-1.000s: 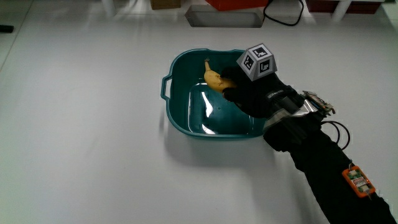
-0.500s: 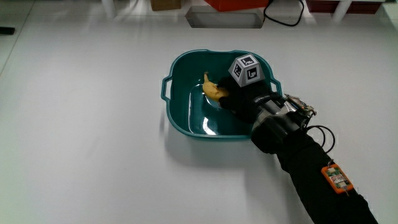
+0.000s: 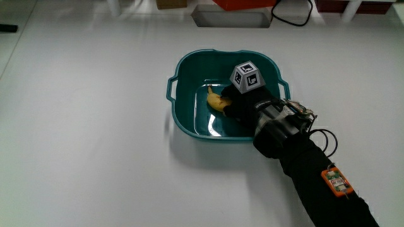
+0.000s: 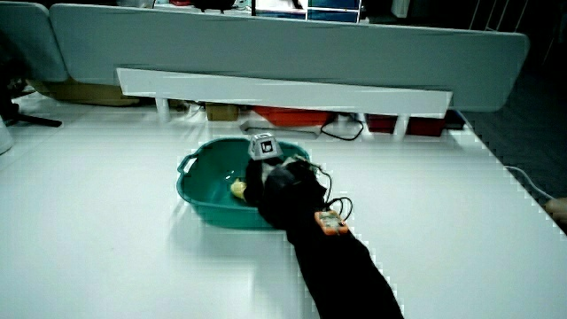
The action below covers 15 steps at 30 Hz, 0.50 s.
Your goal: Place banana into plate
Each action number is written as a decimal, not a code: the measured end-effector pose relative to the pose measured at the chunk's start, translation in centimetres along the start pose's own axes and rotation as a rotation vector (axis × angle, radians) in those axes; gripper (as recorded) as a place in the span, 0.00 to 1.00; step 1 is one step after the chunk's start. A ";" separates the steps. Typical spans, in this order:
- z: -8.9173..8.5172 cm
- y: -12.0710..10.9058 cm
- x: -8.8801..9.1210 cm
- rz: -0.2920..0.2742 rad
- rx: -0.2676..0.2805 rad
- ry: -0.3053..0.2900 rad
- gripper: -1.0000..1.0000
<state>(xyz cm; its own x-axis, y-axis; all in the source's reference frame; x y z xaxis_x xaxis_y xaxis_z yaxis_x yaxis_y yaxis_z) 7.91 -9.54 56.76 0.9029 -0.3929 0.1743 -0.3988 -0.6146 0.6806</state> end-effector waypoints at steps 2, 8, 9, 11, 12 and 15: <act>0.0 0.0 0.1 0.002 -0.008 0.011 0.50; 0.0 -0.1 0.0 -0.001 -0.015 0.007 0.47; -0.3 0.1 0.2 -0.013 -0.023 0.011 0.45; -0.1 -0.1 0.2 -0.008 -0.008 0.018 0.40; 0.0 -0.1 0.2 -0.003 -0.003 0.032 0.38; 0.2 -0.2 0.5 -0.024 -0.015 0.072 0.30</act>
<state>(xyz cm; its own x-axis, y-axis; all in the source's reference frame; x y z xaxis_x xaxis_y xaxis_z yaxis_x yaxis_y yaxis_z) 8.45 -9.74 56.59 0.9214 -0.3279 0.2085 -0.3753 -0.6126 0.6956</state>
